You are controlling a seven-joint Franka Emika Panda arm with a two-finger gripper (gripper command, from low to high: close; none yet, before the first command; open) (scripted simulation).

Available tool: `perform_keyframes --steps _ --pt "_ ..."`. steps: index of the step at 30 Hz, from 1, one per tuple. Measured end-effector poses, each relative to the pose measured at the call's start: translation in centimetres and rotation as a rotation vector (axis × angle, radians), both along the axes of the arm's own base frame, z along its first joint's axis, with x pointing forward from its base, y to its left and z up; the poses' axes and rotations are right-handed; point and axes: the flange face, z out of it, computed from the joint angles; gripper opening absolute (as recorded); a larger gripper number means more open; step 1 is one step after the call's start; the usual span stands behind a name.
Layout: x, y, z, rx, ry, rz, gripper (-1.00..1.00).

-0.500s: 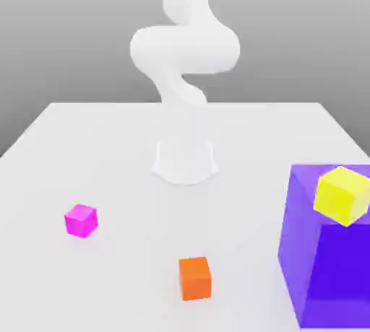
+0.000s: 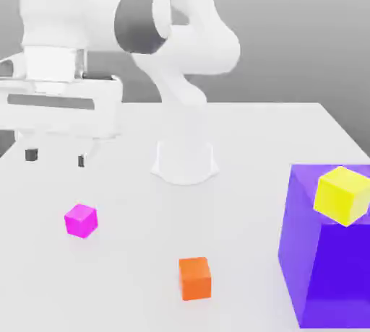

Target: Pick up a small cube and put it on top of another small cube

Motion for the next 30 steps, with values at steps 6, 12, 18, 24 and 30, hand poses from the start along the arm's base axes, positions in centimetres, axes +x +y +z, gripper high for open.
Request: perform_keyframes --steps 6,12,18,24,30 --pt "-7.8 -2.2 -9.7 0.033 0.161 -0.085 0.0" --pt "-7.6 -2.5 -11.7 0.027 0.161 -0.077 0.0" --pt "-7.8 -2.3 -14.2 0.029 0.164 -0.079 0.0" --pt "-8.1 -1.7 -15.8 0.038 0.17 -0.082 -1.0" --pt "-8.0 -1.8 -15.6 0.037 0.169 -0.081 -1.0"
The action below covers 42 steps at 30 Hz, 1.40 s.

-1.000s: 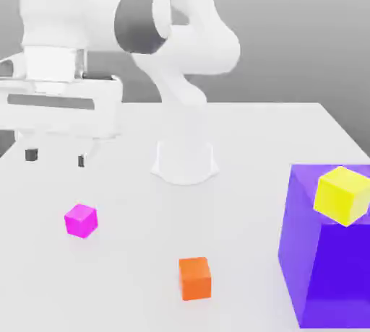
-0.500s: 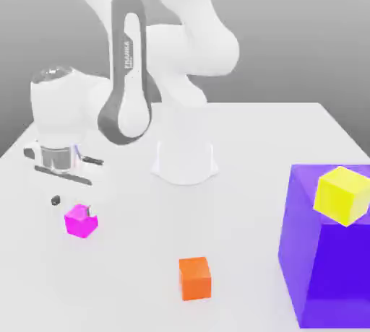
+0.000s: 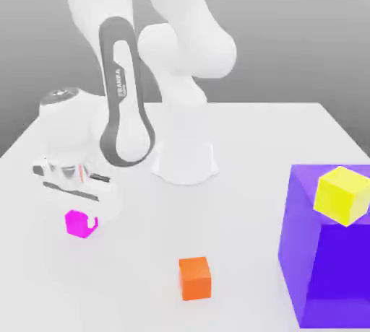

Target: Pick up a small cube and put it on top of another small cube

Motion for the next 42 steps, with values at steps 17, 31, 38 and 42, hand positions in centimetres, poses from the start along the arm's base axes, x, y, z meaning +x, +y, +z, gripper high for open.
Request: perform_keyframes --steps 17,31,38,42 --pt "-0.1 -0.1 6.0 0.0 -0.001 -0.005 -1.0" --pt "22.4 20.7 19.3 0.001 -0.061 0.961 -1.0" --pt "22.5 43.2 28.5 0.023 -0.058 1.617 -1.0" --pt "17.2 54.5 33.2 0.024 -0.032 1.972 -1.0"
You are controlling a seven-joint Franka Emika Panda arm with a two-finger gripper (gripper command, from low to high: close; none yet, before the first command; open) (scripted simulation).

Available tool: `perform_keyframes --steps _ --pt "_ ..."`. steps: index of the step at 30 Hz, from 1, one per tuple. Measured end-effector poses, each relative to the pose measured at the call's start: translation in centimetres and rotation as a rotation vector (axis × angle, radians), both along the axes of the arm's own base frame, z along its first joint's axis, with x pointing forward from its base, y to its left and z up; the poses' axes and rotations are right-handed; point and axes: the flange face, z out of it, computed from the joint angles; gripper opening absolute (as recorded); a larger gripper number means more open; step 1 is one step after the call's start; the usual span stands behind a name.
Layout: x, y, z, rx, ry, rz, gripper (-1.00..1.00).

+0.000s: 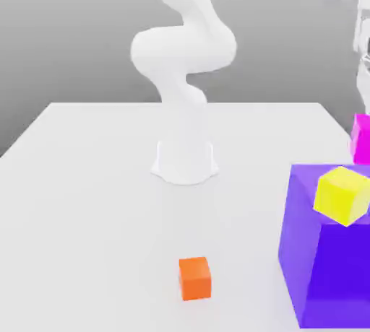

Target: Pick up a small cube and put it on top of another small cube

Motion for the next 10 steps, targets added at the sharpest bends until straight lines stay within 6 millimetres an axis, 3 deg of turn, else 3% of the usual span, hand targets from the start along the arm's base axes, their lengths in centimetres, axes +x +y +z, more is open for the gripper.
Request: perform_keyframes --steps 4,5,10 --pt "-0.5 0.7 -4.9 -0.033 0.003 0.045 -1.0" --pt "-0.6 0.7 -5.9 -0.034 0.003 0.046 1.0" --pt "-0.6 0.7 -5.9 -0.034 0.003 0.046 1.0"
